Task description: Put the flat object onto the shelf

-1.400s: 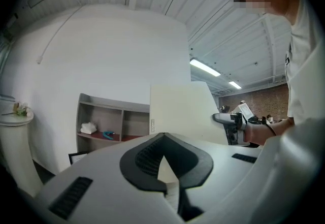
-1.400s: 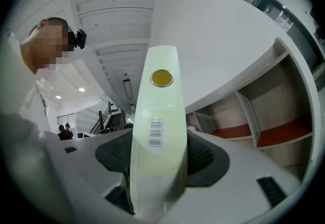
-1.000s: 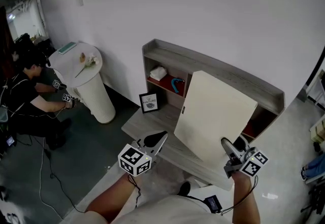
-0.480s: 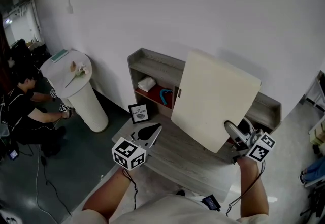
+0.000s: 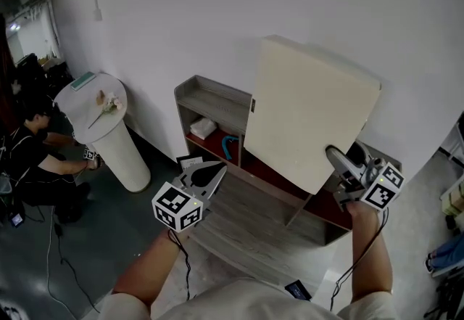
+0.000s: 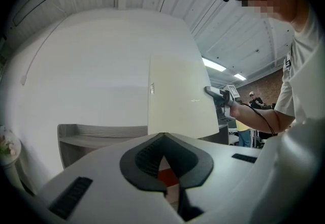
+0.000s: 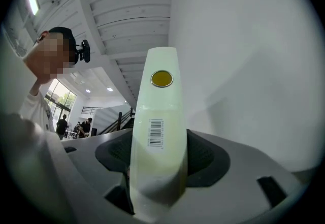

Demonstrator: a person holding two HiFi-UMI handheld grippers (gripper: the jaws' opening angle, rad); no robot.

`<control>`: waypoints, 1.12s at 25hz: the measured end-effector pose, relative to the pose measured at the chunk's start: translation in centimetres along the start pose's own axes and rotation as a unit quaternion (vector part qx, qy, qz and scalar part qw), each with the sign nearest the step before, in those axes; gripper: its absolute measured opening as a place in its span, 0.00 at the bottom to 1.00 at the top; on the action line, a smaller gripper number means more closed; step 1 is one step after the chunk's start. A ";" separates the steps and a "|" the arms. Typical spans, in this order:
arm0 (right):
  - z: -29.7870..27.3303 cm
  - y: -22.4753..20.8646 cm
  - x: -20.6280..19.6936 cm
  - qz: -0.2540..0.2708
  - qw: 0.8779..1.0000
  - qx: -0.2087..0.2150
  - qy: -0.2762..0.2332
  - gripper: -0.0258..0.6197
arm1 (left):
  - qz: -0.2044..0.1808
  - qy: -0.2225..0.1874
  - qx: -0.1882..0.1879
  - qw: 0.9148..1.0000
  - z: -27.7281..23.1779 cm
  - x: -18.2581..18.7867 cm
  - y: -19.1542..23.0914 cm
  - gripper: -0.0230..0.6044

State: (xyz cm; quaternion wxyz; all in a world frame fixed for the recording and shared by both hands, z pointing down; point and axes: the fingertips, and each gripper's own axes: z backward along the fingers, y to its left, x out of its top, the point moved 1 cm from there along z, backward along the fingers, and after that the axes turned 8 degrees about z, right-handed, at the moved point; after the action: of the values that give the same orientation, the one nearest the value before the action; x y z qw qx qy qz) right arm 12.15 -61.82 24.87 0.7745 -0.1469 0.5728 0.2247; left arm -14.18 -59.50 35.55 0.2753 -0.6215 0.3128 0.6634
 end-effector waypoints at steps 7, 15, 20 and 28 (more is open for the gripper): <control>-3.2 -5.2 0.7 0.025 1.000 0.011 0.003 0.49 | -0.001 0.012 0.001 1.000 -3.5 0.7 1.8 0.06; -4.7 -8.9 -1.6 0.024 0.999 0.019 0.013 0.49 | 0.003 0.018 0.009 1.000 -6.0 -0.4 2.8 0.06; -4.4 -9.6 -2.2 0.028 0.999 0.024 0.013 0.49 | 0.006 0.025 0.009 1.000 -7.1 -1.2 2.3 0.06; -4.1 -11.0 -3.1 0.025 0.999 0.019 0.001 0.51 | 0.008 0.030 0.006 0.999 -7.9 -2.0 1.8 0.06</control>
State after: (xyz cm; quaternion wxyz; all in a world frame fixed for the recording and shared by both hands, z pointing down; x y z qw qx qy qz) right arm 13.72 -73.76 26.30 0.7707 -0.1176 0.5814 0.2327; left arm -10.29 -66.61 37.44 0.2640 -0.6373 0.3294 0.6447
